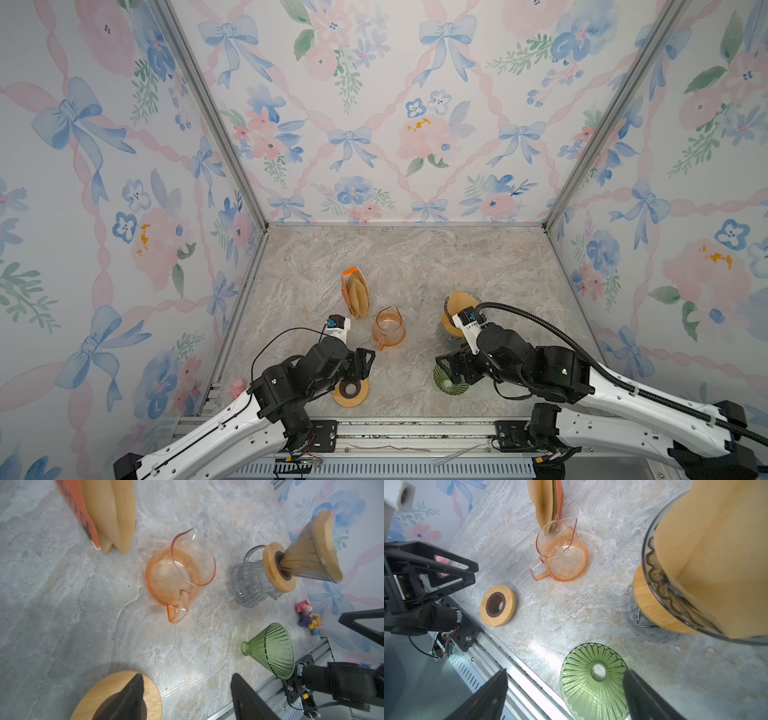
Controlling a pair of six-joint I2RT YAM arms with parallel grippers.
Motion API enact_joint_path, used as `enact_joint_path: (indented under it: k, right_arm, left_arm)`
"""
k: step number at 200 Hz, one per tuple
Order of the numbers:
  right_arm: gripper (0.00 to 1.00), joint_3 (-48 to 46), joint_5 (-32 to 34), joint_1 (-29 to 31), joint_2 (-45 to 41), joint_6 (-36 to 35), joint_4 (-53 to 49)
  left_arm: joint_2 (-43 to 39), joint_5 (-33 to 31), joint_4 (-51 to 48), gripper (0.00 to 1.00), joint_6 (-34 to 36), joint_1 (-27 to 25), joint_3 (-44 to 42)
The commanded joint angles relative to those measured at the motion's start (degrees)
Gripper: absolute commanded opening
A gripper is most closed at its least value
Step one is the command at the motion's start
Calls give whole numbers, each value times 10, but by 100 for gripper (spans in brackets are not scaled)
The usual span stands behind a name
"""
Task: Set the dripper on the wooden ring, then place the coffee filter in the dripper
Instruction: 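Lower the left gripper onto the wooden ring and close it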
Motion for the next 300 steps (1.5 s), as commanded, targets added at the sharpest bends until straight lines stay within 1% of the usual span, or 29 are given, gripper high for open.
enact_joint_path:
  k: [1, 9, 14, 35, 54, 71, 79, 113, 130, 159, 182, 200, 217, 225, 256, 266, 300]
  right_arm:
    - [89, 24, -13, 7, 10, -30, 3]
    - [90, 24, -11, 6, 9, -32, 0]
    - [90, 23, -11, 5, 6, -32, -1]
    - [91, 14, -16, -3, -10, -34, -2]
    - [92, 5, -24, -13, -28, -31, -2]
    - [92, -3, -25, -22, -40, -31, -6]
    - [92, -5, -26, -26, -44, -31, -8]
    - [92, -11, -28, -33, -52, -28, -8]
    - [92, -10, -28, -34, -50, -27, -10]
    - [93, -7, -28, -37, -46, -29, -12]
    - [93, -8, -28, -38, -46, -27, -10]
    - [92, -11, -28, -40, -45, -26, -8]
    - [93, -12, -28, -43, -45, -26, -8]
    - [93, -12, -28, -43, -43, -25, -8]
    - [93, -16, -28, -47, -44, -23, -4]
    - [93, -17, -29, -49, -42, -22, -3]
    - [93, -17, -29, -51, -37, -22, 0]
  left_arm:
    - [18, -39, -112, 69, -110, 2, 11]
    - [22, -41, -133, 69, -124, 2, 17]
    - [44, -41, -143, 69, -130, 2, 18]
    - [74, -50, -178, 70, -152, 2, 22]
    - [87, -48, -185, 71, -162, 5, 12]
    - [95, -32, -187, 73, -168, 12, -6]
    - [101, -25, -186, 76, -168, 16, -14]
    - [123, -23, -187, 76, -170, 17, -14]
    - [149, -18, -186, 75, -165, 19, -11]
    - [197, -4, -183, 69, -156, 19, -7]
    - [212, 13, -170, 67, -147, 22, -12]
    - [207, 47, -132, 64, -131, 35, -30]
    - [191, 98, -78, 62, -114, 52, -56]
    - [183, 111, -66, 62, -111, 60, -63]
    - [168, 126, -62, 55, -94, 85, -69]
    - [169, 124, -62, 52, -91, 87, -66]
    - [188, 119, -62, 46, -84, 89, -57]
